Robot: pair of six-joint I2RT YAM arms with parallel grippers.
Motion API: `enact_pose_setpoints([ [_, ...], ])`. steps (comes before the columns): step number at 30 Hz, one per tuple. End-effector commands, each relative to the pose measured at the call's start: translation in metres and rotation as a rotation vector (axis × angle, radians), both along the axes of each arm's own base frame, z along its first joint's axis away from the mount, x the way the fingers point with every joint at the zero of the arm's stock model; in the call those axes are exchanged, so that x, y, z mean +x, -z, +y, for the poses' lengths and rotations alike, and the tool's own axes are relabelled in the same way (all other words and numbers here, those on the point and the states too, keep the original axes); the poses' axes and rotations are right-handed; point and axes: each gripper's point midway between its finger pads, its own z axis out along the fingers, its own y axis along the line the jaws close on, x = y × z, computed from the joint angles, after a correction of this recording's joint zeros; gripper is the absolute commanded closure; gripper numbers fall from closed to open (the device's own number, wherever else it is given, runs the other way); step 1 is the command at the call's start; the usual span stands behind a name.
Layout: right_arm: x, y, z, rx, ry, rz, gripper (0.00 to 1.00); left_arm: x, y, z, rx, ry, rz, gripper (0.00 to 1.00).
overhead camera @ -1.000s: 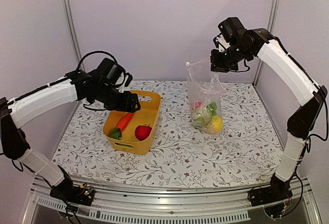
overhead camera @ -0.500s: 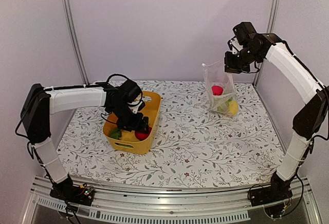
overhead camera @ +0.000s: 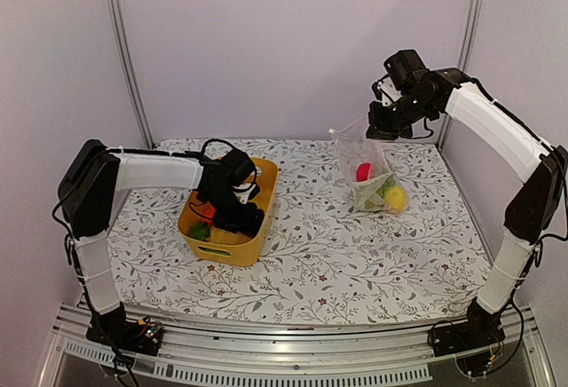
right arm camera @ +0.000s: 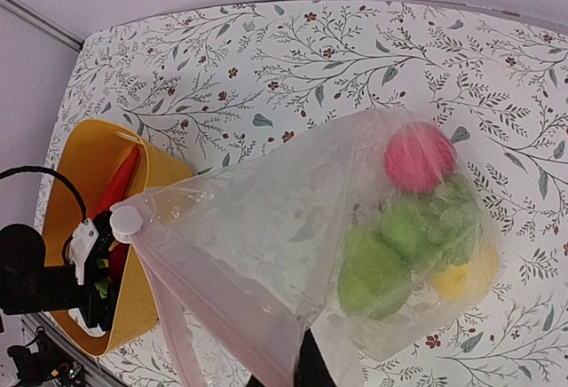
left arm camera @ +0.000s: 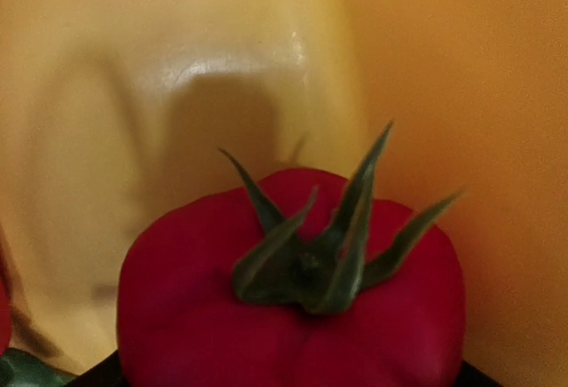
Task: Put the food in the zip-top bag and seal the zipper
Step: Pick up the fake vegetable from the bin, then place the fake vegetable in the zipper food storage bag.
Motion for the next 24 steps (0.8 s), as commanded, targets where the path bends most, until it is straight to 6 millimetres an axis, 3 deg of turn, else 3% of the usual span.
enact_pose_setpoints([
  [1,-0.006,-0.004,0.016,0.033,-0.028,-0.007,1.00,0.017,-0.037,0.008,0.007,-0.008,-0.117,0.35],
  [7,-0.012,0.000,0.026,0.038,-0.049,0.004,1.00,0.024,-0.098,0.026,0.001,-0.016,-0.258,0.44],
  [12,-0.017,0.003,0.037,0.044,-0.078,0.015,1.00,0.036,-0.165,0.018,-0.095,-0.030,-0.385,0.45],
  [16,-0.020,0.006,0.051,0.039,-0.116,0.023,1.00,0.043,-0.233,-0.014,-0.280,-0.017,-0.484,0.48],
  [20,-0.022,0.009,0.070,0.043,-0.152,0.030,1.00,0.035,-0.295,-0.066,-0.470,0.097,-0.607,0.50],
  [22,-0.023,0.008,0.079,0.054,-0.168,0.033,1.00,0.027,-0.310,-0.092,-0.524,0.160,-0.634,0.50],
  [24,-0.023,0.007,0.088,0.064,-0.181,0.036,1.00,0.026,-0.303,-0.115,-0.541,0.196,-0.598,0.51],
])
